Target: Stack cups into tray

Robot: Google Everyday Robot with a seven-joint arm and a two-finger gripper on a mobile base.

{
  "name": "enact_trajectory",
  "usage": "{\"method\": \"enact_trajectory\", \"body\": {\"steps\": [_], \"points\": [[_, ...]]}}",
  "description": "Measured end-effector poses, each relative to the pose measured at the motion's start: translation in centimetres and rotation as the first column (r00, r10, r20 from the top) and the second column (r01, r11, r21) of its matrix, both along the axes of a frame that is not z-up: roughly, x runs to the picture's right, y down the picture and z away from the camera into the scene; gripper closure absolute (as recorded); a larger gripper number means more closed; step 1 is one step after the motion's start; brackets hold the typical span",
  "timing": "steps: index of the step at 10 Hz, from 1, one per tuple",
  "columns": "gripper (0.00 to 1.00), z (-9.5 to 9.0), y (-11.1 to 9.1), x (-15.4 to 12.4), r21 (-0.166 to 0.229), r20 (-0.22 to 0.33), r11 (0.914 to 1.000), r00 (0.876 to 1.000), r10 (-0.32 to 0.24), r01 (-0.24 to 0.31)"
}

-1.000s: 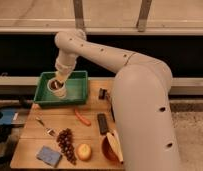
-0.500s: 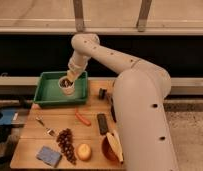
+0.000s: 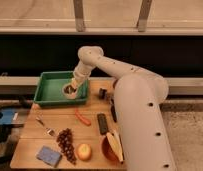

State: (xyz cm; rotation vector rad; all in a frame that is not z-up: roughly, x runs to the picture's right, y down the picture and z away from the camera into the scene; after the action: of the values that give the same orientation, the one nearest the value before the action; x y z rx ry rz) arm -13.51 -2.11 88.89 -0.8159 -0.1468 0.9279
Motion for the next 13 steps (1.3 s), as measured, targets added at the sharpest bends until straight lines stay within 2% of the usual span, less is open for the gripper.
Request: {"method": "enact_trajectory", "body": {"steps": [1, 2, 7, 8, 11, 13], "points": [[0.79, 0.7, 0.5, -0.1, -0.004, 0.007, 1.0000, 1.000, 0.006, -0.006], [0.71, 0.9, 0.5, -0.1, -0.002, 0.010, 0.9999, 1.000, 0.010, -0.010], [0.24, 0.7, 0.0, -0.8, -0.002, 0.013, 0.9999, 1.000, -0.012, 0.012], [0.20, 0.7, 0.0, -1.2, -0.006, 0.010, 0.9996, 1.000, -0.027, 0.027], [0.20, 0.3, -0.3, -1.6, -0.007, -0.024, 0.9989, 0.999, -0.047, 0.047], [0.20, -0.4, -0.8, -1.5, 0.008, -0.041, 0.9988, 0.998, -0.049, 0.049]]}}
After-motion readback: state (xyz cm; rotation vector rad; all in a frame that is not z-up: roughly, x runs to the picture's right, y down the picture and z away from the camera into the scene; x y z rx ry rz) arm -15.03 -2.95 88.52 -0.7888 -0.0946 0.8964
